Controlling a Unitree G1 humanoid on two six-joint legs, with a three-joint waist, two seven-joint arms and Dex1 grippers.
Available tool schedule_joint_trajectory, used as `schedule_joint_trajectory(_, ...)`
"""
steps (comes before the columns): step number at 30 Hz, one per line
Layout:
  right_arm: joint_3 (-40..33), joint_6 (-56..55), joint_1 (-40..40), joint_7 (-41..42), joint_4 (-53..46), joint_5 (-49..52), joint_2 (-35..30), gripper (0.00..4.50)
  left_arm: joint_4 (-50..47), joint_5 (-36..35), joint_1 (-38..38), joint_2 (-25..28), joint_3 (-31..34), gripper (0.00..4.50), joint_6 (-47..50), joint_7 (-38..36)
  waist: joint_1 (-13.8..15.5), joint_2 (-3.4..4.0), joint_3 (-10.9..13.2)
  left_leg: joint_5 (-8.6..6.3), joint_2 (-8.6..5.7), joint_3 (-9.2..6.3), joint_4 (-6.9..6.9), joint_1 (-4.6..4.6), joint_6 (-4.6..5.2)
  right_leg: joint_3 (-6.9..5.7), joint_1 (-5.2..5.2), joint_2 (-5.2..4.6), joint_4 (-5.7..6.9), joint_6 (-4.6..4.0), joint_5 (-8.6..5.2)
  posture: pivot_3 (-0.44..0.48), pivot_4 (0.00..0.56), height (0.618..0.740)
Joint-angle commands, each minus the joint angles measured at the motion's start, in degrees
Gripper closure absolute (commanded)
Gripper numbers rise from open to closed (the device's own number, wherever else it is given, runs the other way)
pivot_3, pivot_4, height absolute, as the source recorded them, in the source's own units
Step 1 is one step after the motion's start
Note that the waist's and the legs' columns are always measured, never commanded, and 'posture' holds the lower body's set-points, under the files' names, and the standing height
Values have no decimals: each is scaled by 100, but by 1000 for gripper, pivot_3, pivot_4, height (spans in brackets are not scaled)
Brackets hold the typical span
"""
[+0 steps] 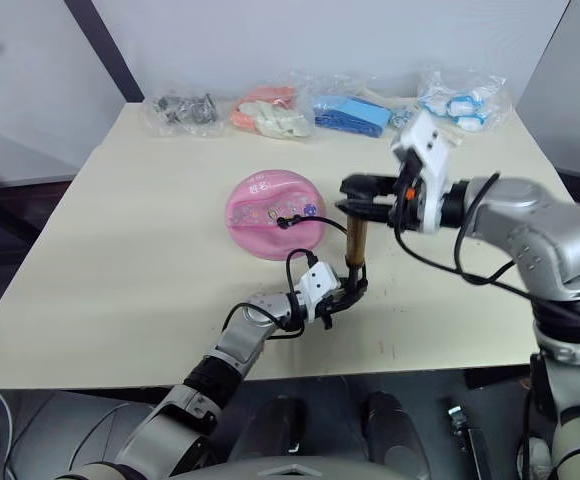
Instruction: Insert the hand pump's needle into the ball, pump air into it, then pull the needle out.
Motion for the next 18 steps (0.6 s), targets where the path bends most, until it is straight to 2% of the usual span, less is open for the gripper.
schedule_joint_trajectory(1,-713,198,-831,-133,-79,331,-334,2812,265,169,173,80,-148,3399,137,-50,-1,1,7,0,-1,1,0,-1,0,0,-1,-2,-1,0,0,0,150,740)
schedule_joint_trajectory(5,-847,365,-1327,-160,115,495,-560,2813,270,164,177,79,-150,3399,134,-54,0,-10,27,0,1,1,1,-1,0,-2,-2,-4,-1,-10,-6,0,150,740)
schedule_joint_trajectory(8,-882,368,-1278,-231,129,558,-551,2813,263,156,187,73,-154,3399,139,-51,-10,-5,31,0,1,5,1,-13,0,1,-14,-4,0,-19,-10,0,150,740)
schedule_joint_trajectory(12,-534,228,-474,-281,-228,452,-368,2813,232,137,195,62,-141,3399,170,-47,13,-6,28,0,1,-6,5,-72,0,-7,-65,-1,1,-20,15,0,150,740)
schedule_joint_trajectory(18,434,-808,1188,-309,-9,-545,142,2847,156,106,213,83,-124,3399,230,-61,-8,-20,16,0,2,-11,24,-57,2,-17,-38,-1,3,-16,14,0,150,740)
